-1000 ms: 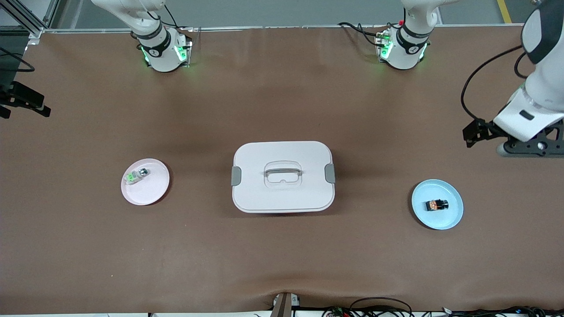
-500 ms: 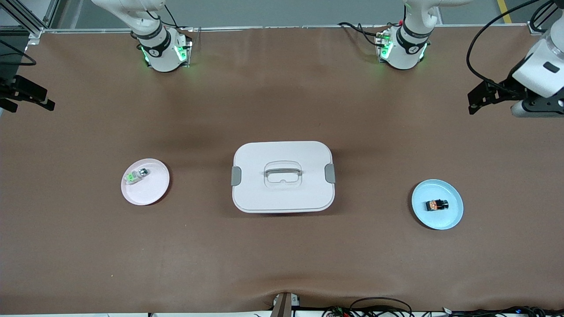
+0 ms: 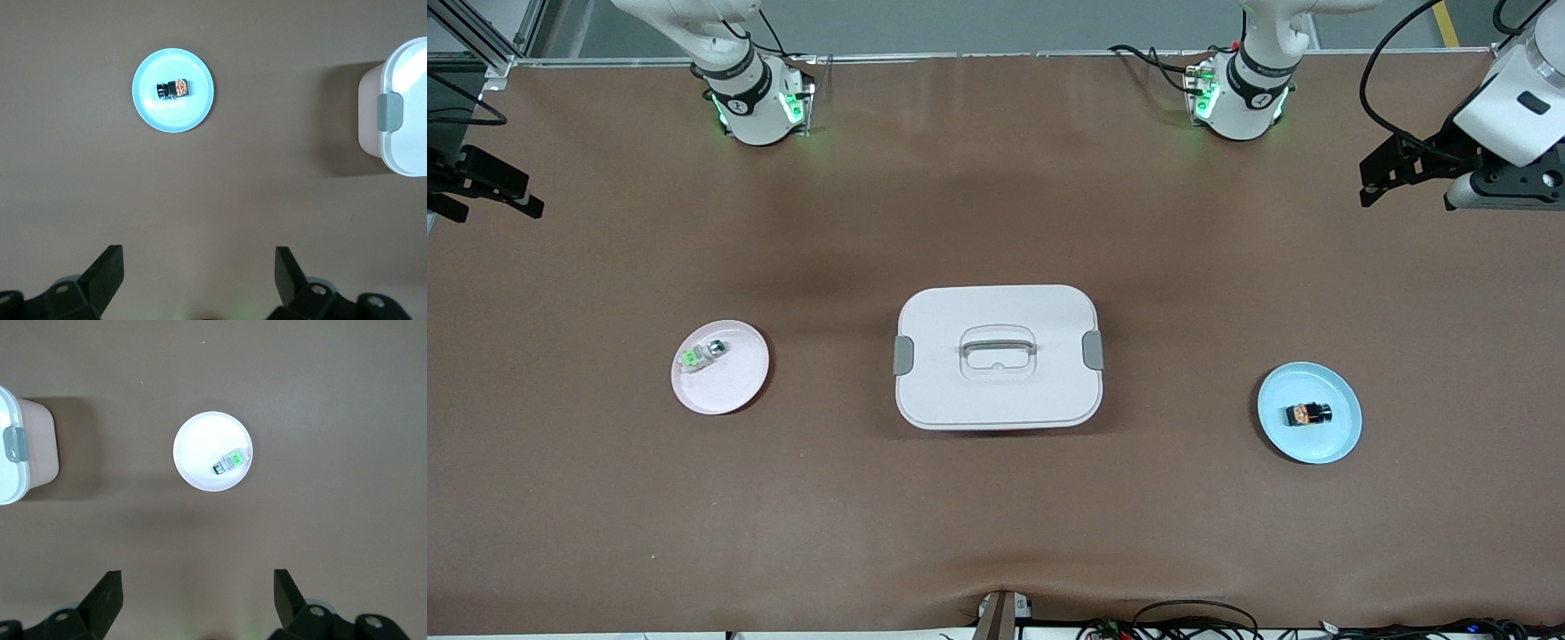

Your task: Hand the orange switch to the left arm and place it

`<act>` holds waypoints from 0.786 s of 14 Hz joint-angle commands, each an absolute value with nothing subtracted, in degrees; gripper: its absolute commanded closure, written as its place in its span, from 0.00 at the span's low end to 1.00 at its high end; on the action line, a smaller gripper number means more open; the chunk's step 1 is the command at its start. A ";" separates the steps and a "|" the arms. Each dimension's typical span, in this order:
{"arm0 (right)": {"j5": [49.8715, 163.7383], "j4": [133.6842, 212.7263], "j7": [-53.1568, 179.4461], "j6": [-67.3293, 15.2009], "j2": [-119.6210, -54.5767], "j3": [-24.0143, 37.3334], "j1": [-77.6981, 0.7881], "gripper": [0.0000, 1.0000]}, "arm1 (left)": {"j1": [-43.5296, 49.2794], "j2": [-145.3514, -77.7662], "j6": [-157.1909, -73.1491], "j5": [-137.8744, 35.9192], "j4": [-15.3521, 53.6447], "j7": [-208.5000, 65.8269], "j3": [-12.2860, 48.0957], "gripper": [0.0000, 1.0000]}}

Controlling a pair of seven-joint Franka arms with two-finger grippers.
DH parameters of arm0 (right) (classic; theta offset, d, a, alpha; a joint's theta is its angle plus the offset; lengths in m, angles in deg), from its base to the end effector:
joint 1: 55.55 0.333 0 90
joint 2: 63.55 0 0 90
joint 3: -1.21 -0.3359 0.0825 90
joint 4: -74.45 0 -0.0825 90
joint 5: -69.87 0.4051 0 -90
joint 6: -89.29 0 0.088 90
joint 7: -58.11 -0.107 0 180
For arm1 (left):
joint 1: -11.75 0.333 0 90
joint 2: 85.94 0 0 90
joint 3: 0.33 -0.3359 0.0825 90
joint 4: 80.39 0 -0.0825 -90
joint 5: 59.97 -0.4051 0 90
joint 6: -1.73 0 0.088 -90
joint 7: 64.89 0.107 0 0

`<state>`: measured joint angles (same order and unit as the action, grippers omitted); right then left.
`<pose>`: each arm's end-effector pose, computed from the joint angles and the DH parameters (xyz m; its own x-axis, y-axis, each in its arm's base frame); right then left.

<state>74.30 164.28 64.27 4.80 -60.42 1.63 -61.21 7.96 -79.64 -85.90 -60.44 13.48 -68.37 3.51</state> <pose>0.5454 -0.0493 0.6686 0.9995 0.0086 -0.0297 0.0061 -0.9967 -0.0812 0.5297 -0.0723 0.6685 0.9974 -0.0716 0.0017 -0.0716 -0.9973 -0.0155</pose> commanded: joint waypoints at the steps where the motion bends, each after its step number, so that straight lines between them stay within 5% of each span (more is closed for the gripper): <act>1: 74.88 166.20 63.56 4.04 -58.54 1.12 -61.79 0.00 | 7.35 -77.85 -85.19 -59.53 14.18 -68.31 2.30 0.00; 11: 71.54 166.29 63.74 2.02 -58.54 1.03 -61.18 0.00 | 7.27 -80.31 -84.58 -60.06 11.02 -68.67 2.30 0.00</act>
